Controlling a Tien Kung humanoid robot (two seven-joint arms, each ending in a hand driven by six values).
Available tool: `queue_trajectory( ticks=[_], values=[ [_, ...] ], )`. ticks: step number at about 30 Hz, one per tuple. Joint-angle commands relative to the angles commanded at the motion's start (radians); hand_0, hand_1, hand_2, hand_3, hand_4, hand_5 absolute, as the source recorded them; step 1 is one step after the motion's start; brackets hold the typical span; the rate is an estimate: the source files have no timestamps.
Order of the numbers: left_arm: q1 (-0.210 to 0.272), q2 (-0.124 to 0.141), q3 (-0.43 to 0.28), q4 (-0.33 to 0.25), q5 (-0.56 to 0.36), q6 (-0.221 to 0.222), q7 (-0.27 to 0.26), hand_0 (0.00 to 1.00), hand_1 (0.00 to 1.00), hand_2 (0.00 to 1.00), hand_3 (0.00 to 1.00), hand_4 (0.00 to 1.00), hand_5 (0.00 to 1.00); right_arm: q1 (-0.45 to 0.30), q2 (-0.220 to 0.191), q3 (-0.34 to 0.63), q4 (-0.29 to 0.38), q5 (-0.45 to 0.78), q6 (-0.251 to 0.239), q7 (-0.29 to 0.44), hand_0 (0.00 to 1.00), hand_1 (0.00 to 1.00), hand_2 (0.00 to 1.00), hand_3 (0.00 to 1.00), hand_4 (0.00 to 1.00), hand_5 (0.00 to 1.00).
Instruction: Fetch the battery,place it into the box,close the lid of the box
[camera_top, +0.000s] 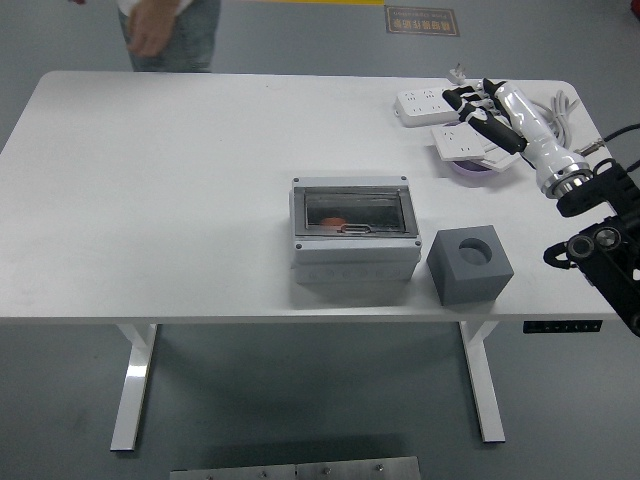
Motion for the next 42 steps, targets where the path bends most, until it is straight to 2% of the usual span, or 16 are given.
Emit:
queue_trajectory(
  ticks=[1, 6, 7, 12, 13, 18, 19, 24, 25, 30, 31, 33, 36, 37, 42],
  values=[
    [0.0, -0.001, 0.0, 0.0, 0.001, 0.0, 0.0, 0.632, 0.698, 0.573, 0.541, 0.5, 0.002, -0.014, 0.009, 0.022, -0.007, 0.027, 0.002, 0.03, 0.451, 0.48, 0.578, 0.624, 0.96, 0.998],
    [-0.003, -0.006, 0.002, 0.001, -0.002, -0.001, -0.004, 0.632, 0.698, 0.573, 0.541, 0.5, 0.002, -0.069, 0.057, 0.118, -0.034, 0.15, 0.025, 0.162, 0.451, 0.48, 0.578, 0.624, 0.96, 0.998],
    [-0.003, -0.006, 0.003, 0.001, -0.003, -0.001, -0.004, 0.632, 0.698, 0.573, 0.541, 0.5, 0.002, -0.078, 0.067, 0.135, -0.04, 0.176, 0.031, 0.186, 0.412, 0.474, 0.541, 0.595, 0.911, 0.879],
    [-0.006, -0.009, 0.007, 0.002, -0.01, -0.001, -0.008, 0.632, 0.698, 0.573, 0.541, 0.5, 0.002, -0.109, 0.109, 0.182, -0.059, 0.285, 0.059, 0.258, 0.412, 0.474, 0.541, 0.595, 0.911, 0.879],
    [-0.006, -0.009, 0.007, 0.002, -0.012, -0.001, -0.009, 0.632, 0.698, 0.573, 0.541, 0.5, 0.002, -0.115, 0.117, 0.187, -0.063, 0.309, 0.067, 0.261, 0.454, 0.489, 0.537, 0.575, 0.819, 0.616],
    [-0.005, -0.01, 0.01, 0.003, -0.021, -0.003, -0.011, 0.632, 0.698, 0.573, 0.541, 0.5, 0.002, -0.128, 0.134, 0.194, -0.069, 0.365, 0.088, 0.255, 0.454, 0.489, 0.537, 0.575, 0.819, 0.616],
    [-0.005, -0.01, 0.011, 0.003, -0.024, -0.003, -0.012, 0.632, 0.698, 0.573, 0.541, 0.5, 0.002, -0.13, 0.136, 0.196, -0.069, 0.37, 0.092, 0.253, 0.441, 0.459, 0.532, 0.586, 0.795, 0.404],
    [-0.005, -0.01, 0.015, 0.004, -0.033, -0.001, -0.016, 0.632, 0.698, 0.573, 0.541, 0.5, 0.002, -0.139, 0.145, 0.209, -0.068, 0.395, 0.099, 0.257, 0.441, 0.459, 0.532, 0.586, 0.795, 0.404],
    [-0.005, -0.01, 0.016, 0.005, -0.034, 0.0, -0.017, 0.632, 0.698, 0.573, 0.541, 0.5, 0.002, -0.14, 0.147, 0.213, -0.068, 0.399, 0.098, 0.26, 0.464, 0.477, 0.538, 0.587, 0.754, 0.334],
    [-0.007, -0.01, 0.022, 0.006, -0.045, 0.005, -0.024, 0.632, 0.698, 0.573, 0.541, 0.5, 0.002, -0.151, 0.153, 0.237, -0.063, 0.42, 0.091, 0.279, 0.464, 0.477, 0.538, 0.587, 0.754, 0.334],
    [-0.007, -0.01, 0.023, 0.007, -0.048, 0.006, -0.025, 0.632, 0.698, 0.573, 0.541, 0.5, 0.002, -0.154, 0.154, 0.242, -0.063, 0.423, 0.09, 0.282, 0.481, 0.488, 0.533, 0.575, 0.72, 0.294],
    [-0.007, -0.01, 0.025, 0.007, -0.052, 0.008, -0.028, 0.632, 0.698, 0.573, 0.541, 0.5, 0.002, -0.162, 0.155, 0.255, -0.058, 0.425, 0.088, 0.283, 0.481, 0.488, 0.533, 0.575, 0.72, 0.294],
    [-0.007, -0.009, 0.027, 0.008, -0.058, 0.011, -0.031, 0.632, 0.698, 0.573, 0.541, 0.5, 0.002, -0.172, 0.154, 0.271, -0.05, 0.42, 0.087, 0.276, 0.481, 0.488, 0.533, 0.575, 0.72, 0.294],
    [-0.008, -0.009, 0.028, 0.009, -0.06, 0.012, -0.032, 0.632, 0.698, 0.573, 0.541, 0.5, 0.002, -0.173, 0.153, 0.276, -0.047, 0.417, 0.087, 0.271, 0.54, 0.469, 0.51, 0.537, 0.689, 0.263],
    [-0.011, -0.007, 0.037, 0.01, -0.08, 0.017, -0.039, 0.632, 0.698, 0.573, 0.541, 0.5, 0.002, -0.178, 0.148, 0.285, -0.042, 0.406, 0.093, 0.248, 0.54, 0.469, 0.51, 0.537, 0.689, 0.263]
  ],
)
